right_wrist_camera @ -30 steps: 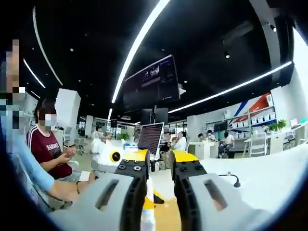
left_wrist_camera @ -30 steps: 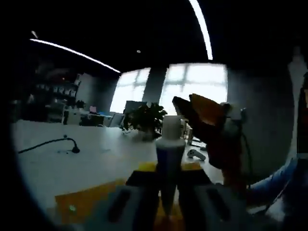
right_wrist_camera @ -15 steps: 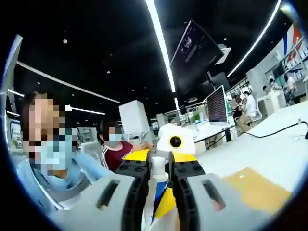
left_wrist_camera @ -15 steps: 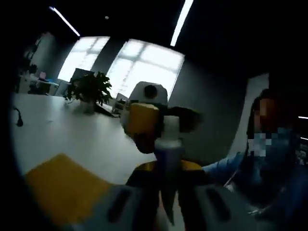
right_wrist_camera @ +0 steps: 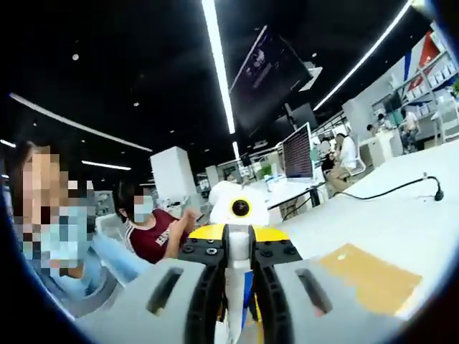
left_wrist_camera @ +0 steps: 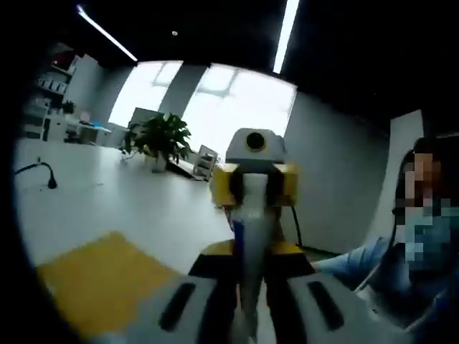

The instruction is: Pick up the toothpaste unscrew the cap squeeze it onto the small board screw the cap back on and return it to the table

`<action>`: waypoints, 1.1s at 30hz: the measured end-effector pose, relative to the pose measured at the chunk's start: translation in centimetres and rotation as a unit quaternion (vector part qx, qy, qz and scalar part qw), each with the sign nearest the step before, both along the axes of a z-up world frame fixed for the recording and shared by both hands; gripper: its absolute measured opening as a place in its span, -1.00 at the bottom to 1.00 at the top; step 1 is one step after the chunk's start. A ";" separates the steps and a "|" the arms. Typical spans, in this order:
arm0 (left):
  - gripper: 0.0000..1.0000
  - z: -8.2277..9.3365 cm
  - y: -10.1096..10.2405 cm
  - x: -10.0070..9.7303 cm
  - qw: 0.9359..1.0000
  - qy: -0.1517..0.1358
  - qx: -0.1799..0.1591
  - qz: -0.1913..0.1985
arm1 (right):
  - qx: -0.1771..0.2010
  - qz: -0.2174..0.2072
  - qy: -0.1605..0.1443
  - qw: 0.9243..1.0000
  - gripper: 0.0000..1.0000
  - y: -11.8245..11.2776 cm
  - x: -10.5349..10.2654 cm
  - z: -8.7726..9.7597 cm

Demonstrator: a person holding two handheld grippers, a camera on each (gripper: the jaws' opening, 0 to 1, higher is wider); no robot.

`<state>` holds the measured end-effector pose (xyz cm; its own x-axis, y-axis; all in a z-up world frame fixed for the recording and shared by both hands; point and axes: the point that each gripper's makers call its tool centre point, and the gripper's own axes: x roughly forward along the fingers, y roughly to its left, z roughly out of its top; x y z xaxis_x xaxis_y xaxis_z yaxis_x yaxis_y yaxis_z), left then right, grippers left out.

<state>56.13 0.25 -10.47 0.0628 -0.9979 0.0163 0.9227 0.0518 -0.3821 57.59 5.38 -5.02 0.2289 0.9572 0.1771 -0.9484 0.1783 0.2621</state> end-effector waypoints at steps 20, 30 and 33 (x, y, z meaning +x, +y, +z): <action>-0.71 0.9 0.3 7.3 0.918 -0.215 0.144 0.301 | -0.015 -0.247 -0.052 0.967 -0.79 -2.8 5.3 1.1; -0.20 -0.3 1.2 3.5 0.986 -0.137 0.093 0.006 | 0.055 -0.108 -0.047 0.992 -0.79 -2.8 2.7 2.4; -0.11 1.4 1.7 2.1 0.990 -0.104 0.004 -0.092 | 0.033 -0.031 -0.080 0.996 -0.78 -2.0 0.9 2.7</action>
